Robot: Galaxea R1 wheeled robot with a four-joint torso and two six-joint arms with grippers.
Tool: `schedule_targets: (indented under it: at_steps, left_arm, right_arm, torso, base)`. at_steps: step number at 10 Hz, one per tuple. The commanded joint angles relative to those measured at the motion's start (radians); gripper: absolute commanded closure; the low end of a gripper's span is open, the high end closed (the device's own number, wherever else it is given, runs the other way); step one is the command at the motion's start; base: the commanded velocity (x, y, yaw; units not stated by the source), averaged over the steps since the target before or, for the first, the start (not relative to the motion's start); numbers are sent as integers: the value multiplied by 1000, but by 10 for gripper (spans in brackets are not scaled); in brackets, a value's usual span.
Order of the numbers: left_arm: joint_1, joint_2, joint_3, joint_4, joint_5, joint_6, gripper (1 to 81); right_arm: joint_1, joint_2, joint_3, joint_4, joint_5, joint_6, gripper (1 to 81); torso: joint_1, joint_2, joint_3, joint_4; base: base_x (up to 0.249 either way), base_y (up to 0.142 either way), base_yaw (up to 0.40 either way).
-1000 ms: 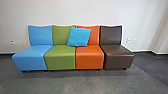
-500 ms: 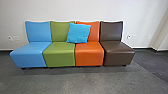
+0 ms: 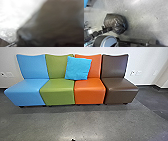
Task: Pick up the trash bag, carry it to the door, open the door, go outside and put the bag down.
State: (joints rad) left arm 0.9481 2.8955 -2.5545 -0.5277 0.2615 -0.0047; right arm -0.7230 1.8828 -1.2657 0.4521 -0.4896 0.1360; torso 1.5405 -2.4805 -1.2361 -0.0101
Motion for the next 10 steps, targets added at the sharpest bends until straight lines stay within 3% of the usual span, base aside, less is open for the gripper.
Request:
schedule_targets:
  at_steps: [1, 4, 5, 8, 9, 10]
  left_arm:
    - [-90, -5, -6, -11, 61, 0, 10]
    - [-88, -5, -7, -5, 62, 0, 10]
    - [-88, -5, -6, -2, 62, 0, 10]
    - [-88, -5, -6, 5, 62, 0, 10]
    - [-88, -7, -6, 5, 62, 0, 10]
    - [-88, -7, -6, 6, 62, 0, 10]
  right_arm:
    - [88, -52, 14, 25, -66, -1, 10]
    - [89, -51, 13, 25, -66, -1, 10]
    - [88, -51, 13, 26, -66, -1, 10]
    - [82, -52, 13, 26, -67, -1, 10]
    - [81, -52, 13, 26, -67, -1, 10]
    - [81, -52, 13, 26, -67, -3, 10]
  torso:
    - [0, 0, 1, 0]
    - [0, 0, -7, 0]
    - [64, -100, -7, 0]
    - [85, -132, -7, 0]
    - [42, -66, -7, 0]
    - [59, -96, -7, 0]
  base:
    - [0, 0, 0]
    - [0, 0, 0]
    - [0, 0, 0]
    - [0, 0, 0]
    - [0, 0, 0]
    - [0, 0, 0]
